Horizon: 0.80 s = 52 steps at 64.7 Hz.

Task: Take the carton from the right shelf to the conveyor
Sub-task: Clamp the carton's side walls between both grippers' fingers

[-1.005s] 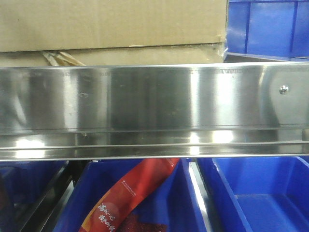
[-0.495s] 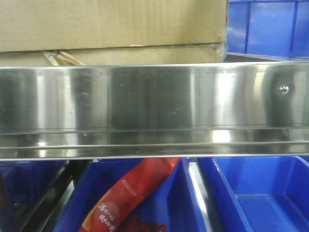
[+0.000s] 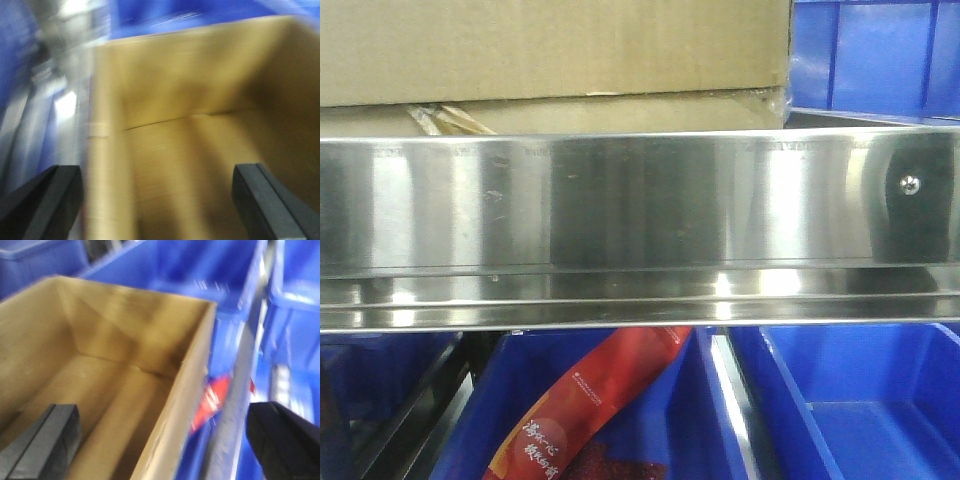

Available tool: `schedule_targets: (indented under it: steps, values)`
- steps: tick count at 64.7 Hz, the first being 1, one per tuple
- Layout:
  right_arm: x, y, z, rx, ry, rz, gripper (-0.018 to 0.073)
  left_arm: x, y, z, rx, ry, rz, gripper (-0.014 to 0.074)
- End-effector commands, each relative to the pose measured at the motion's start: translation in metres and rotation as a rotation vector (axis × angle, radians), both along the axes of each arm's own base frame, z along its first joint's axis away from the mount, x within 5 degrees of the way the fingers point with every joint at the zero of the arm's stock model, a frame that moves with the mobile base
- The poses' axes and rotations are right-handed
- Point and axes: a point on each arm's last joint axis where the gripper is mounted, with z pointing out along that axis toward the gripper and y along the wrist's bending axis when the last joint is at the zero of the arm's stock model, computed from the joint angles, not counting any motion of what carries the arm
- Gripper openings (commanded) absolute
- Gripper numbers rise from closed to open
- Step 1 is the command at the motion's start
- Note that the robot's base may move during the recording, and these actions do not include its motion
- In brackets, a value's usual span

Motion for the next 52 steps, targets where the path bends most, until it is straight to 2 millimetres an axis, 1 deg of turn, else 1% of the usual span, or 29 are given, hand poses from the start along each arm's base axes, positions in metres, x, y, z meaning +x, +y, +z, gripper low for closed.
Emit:
schedule_targets:
  steps: [1, 2, 3, 7, 16, 24, 29, 35, 40, 46, 52]
  values:
    - [0.015, 0.003, 0.000, -0.056, 0.074, -0.024, 0.0558, 0.007, 0.003, 0.004, -0.005, 0.037, 0.059, 0.0503]
    - [0.016, 0.003, 0.002, -0.062, 0.082, -0.025, 0.0558, 0.008, 0.004, 0.006, -0.007, 0.036, 0.064, 0.0503]
    - [0.020, 0.006, 0.000, -0.071, 0.097, -0.025, 0.0558, 0.010, 0.004, 0.006, -0.006, 0.041, 0.069, 0.0503]
    - [0.031, 0.010, 0.004, -0.073, 0.085, -0.031, 0.0558, 0.017, 0.008, 0.005, -0.008, 0.063, 0.096, 0.0503]
    - [0.056, 0.019, -0.002, -0.073, 0.074, -0.065, 0.0558, 0.033, 0.017, -0.006, -0.049, 0.113, 0.123, 0.0503]
    - [0.075, 0.024, -0.018, -0.085, 0.114, -0.098, 0.0558, 0.054, 0.029, -0.023, -0.079, 0.174, 0.156, 0.0503]
    - [0.086, 0.024, -0.030, -0.098, 0.142, -0.110, 0.0558, 0.065, 0.033, -0.034, -0.054, 0.204, 0.162, 0.0503]
    - [0.099, 0.027, -0.044, -0.101, 0.180, -0.127, 0.0558, 0.076, 0.031, -0.045, -0.041, 0.231, 0.158, 0.0503]
    - [0.105, 0.030, -0.053, -0.111, 0.200, -0.126, 0.0558, 0.084, 0.029, -0.053, -0.043, 0.256, 0.155, 0.0503]
    - [0.115, 0.034, -0.066, -0.126, 0.228, -0.126, 0.0558, 0.090, 0.027, -0.060, -0.048, 0.274, 0.150, 0.0503]
    - [0.121, 0.037, -0.075, -0.134, 0.247, -0.124, 0.0558, 0.095, 0.026, -0.065, -0.045, 0.285, 0.150, 0.0503]
